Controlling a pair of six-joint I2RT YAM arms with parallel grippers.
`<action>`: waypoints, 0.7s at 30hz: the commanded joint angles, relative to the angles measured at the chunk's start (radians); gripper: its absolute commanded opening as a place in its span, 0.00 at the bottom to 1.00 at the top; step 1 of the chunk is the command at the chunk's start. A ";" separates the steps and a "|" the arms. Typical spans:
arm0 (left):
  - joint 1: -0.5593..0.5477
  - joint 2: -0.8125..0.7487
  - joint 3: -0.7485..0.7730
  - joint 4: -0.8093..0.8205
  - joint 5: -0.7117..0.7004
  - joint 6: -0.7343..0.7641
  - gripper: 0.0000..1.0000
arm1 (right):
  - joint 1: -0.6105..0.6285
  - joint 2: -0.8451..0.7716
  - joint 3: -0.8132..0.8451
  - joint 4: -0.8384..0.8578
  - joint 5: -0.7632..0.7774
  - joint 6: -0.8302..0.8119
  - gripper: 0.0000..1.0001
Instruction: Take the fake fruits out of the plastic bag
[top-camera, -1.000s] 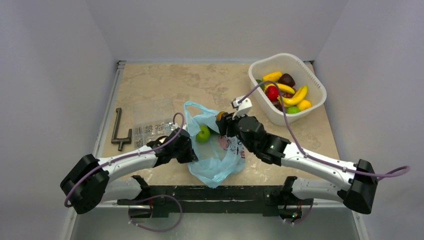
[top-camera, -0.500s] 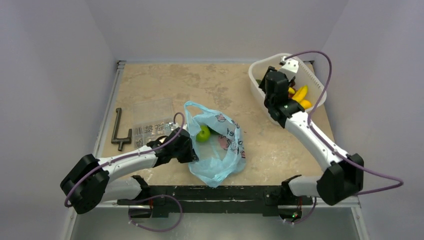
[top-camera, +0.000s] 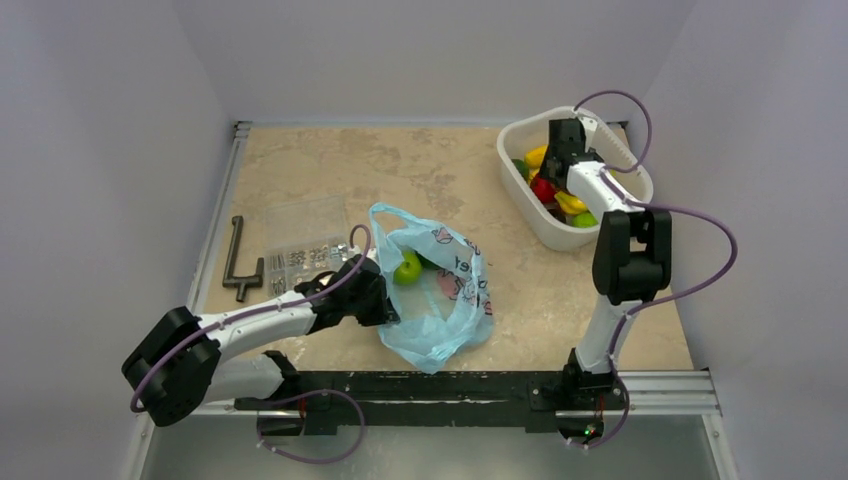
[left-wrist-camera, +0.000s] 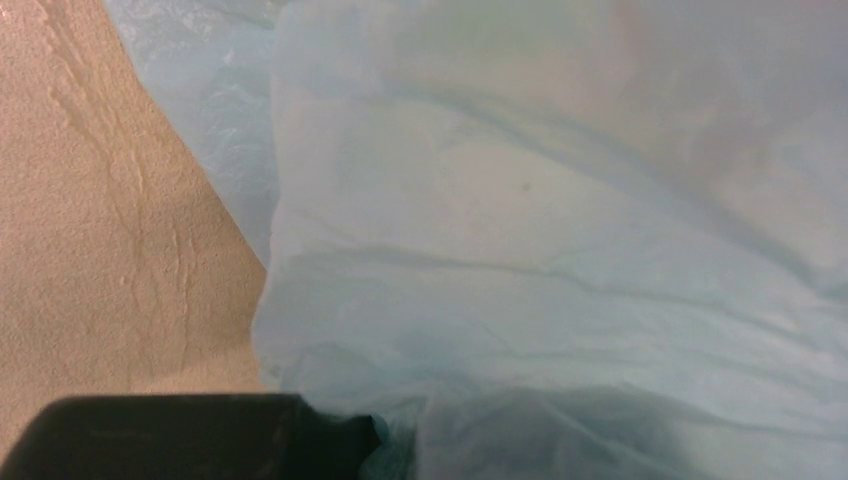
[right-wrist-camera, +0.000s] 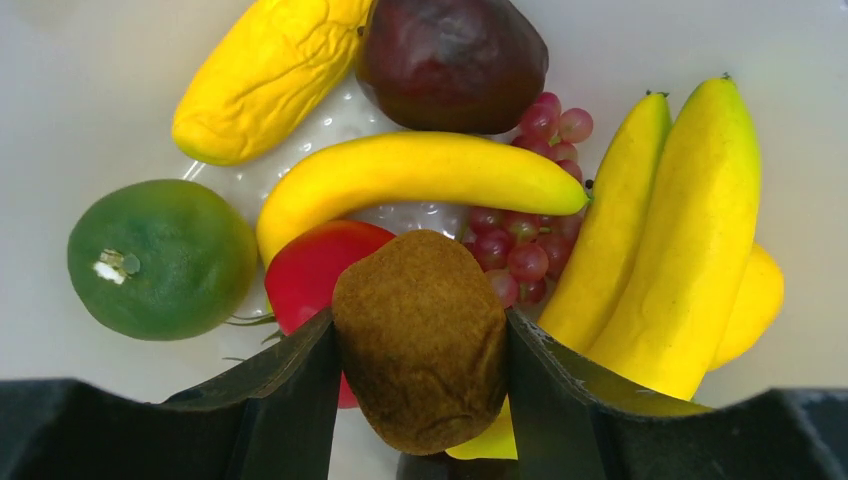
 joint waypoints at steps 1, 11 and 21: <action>0.006 0.003 0.025 0.032 0.017 0.024 0.00 | -0.010 -0.025 0.017 0.009 -0.037 -0.042 0.15; 0.006 0.005 0.028 0.024 0.022 0.032 0.00 | -0.018 0.020 0.058 -0.056 -0.116 -0.033 0.71; 0.007 0.006 0.027 0.025 0.031 0.041 0.00 | -0.013 -0.149 0.052 -0.080 -0.137 -0.031 0.94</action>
